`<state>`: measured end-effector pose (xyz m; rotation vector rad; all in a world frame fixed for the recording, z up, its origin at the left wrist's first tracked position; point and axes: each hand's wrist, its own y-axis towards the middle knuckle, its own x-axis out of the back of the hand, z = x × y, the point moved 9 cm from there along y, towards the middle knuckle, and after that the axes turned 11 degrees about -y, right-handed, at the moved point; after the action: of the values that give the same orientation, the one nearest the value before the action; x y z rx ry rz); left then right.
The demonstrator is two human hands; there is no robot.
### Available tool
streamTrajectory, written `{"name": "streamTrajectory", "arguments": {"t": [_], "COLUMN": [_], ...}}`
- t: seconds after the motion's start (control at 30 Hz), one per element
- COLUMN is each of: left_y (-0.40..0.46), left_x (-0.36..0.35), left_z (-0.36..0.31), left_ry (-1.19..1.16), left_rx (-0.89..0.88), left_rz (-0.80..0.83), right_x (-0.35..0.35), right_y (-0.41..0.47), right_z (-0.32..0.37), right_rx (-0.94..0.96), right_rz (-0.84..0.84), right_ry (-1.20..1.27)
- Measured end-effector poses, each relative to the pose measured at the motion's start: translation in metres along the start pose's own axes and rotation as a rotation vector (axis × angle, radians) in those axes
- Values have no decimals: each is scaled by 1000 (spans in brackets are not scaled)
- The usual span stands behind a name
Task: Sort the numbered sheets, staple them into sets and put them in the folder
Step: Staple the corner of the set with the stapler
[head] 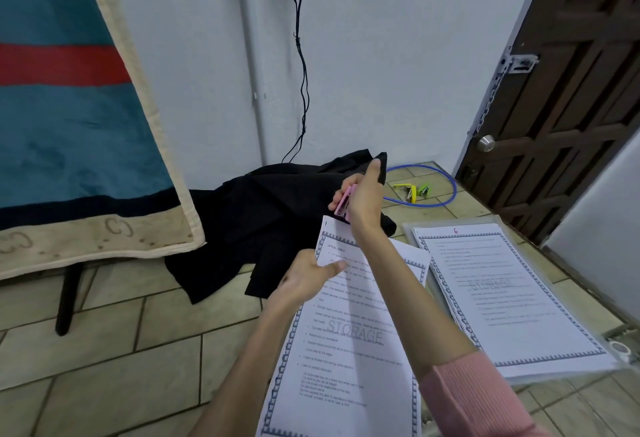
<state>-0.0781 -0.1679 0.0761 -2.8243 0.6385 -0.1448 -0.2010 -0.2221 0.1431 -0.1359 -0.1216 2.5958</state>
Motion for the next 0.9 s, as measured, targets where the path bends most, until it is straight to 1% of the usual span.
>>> {"name": "streamTrajectory", "arguments": {"t": [0.07, 0.13, 0.2, 0.27, 0.33, 0.4, 0.47, 0.5, 0.57, 0.63, 0.67, 0.8, 0.9], "left_y": [0, -1, -2, -2, -3, -2, -1, -1, 1, 3, 4, 4, 3], "left_x": [2, 3, 4, 10, 22, 42, 61, 67, 76, 81, 83, 88, 89], "left_z": [1, 2, 1, 3, 6, 10, 13, 14, 13, 9, 8, 4, -4], "left_ry": [-25, -53, -88, -126, -154, -168, -164, -158, -153, -140, -134, -141, -182], "left_rx": [6, 12, 17, 30, 49, 67, 83, 90, 97, 92, 92, 98, 87], "left_rz": [1, 10, 28, 38, 19, -36, -79, -84, -86, -93, -99, -104, -110], "right_x": [4, 8, 11, 22, 52, 85, 108, 115, 117, 114, 113, 111, 107], "right_y": [3, 4, 6, 16, 36, 55, 62, 61, 54, 51, 51, 54, 51], "right_z": [-5, -11, -13, -14, -20, -33, -66, -82, -104, -115, -119, -122, -108], "right_rx": [-140, -246, -300, -282, -204, -119, -141, -160, -149, -113, -94, -66, 52], "right_rz": [9, 22, 62, 72, 3, -56, -49, -37, -30, -57, -65, -89, -89], "right_ry": [151, 197, 175, 63, -191, -616, -1016, -1125, -1113, -1066, -1082, -1124, -1203]}}
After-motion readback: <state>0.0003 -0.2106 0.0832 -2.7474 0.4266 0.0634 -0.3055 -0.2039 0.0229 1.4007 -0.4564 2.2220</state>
